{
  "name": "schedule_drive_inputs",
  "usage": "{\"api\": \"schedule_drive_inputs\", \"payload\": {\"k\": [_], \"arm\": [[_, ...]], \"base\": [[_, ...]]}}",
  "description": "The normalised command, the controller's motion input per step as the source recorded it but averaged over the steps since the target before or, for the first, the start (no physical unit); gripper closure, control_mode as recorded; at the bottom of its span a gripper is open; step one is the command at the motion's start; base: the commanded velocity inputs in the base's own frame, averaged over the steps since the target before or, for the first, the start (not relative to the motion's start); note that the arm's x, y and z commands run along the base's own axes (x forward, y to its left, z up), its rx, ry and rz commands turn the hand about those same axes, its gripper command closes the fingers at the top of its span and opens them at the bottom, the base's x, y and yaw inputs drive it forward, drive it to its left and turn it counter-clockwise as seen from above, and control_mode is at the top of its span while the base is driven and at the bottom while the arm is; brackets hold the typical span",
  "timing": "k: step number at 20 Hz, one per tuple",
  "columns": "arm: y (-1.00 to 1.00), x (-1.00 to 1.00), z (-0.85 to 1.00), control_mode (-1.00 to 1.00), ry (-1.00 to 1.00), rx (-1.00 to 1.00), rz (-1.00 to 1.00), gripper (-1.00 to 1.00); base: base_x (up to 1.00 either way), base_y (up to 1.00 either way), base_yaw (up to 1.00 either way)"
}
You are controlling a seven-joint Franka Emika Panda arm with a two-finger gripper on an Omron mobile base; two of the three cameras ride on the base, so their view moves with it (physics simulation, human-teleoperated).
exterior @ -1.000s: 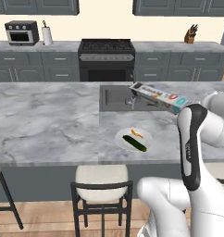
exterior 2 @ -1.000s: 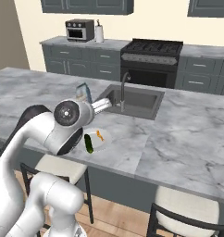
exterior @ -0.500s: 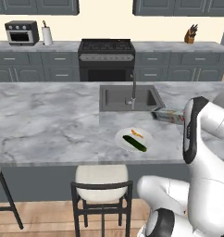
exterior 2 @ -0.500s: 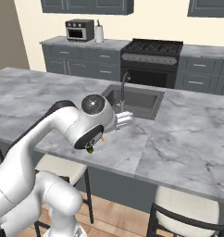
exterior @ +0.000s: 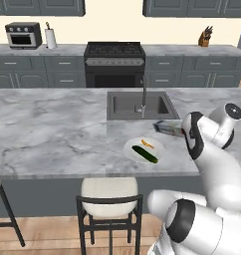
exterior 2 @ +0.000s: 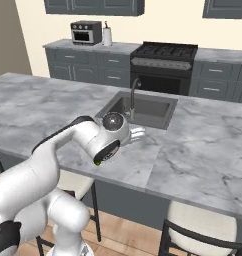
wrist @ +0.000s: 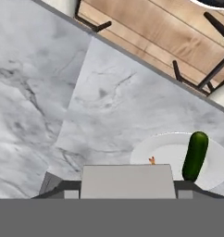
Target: Retrieve the tupperware and aluminum foil from the cabinet and place them on the dining counter near the plate with cucumber and shrimp to prepare for storing leftovers.
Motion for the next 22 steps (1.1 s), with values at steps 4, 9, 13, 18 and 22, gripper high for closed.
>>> {"api": "schedule_drive_inputs", "payload": {"k": [4, 9, 13, 18, 22], "arm": [[-0.06, 0.56, -0.63, -1.0, -0.01, 0.11, -0.03, 1.0], [-0.18, 0.27, -0.66, -1.0, 0.0, 0.06, -0.11, 1.0], [-0.19, 0.01, -0.46, -1.0, 0.0, 0.03, -0.16, 1.0], [0.09, 0.01, -0.38, -1.0, 0.0, 0.0, -0.15, 1.0], [0.32, 0.03, -0.33, -1.0, 0.0, 0.0, -0.13, 1.0]], "base": [[0.0, 0.0, 0.0], [0.0, 0.0, 0.0], [0.0, 0.0, 0.0], [0.0, 0.0, 0.0], [0.0, 0.0, 0.0]]}}
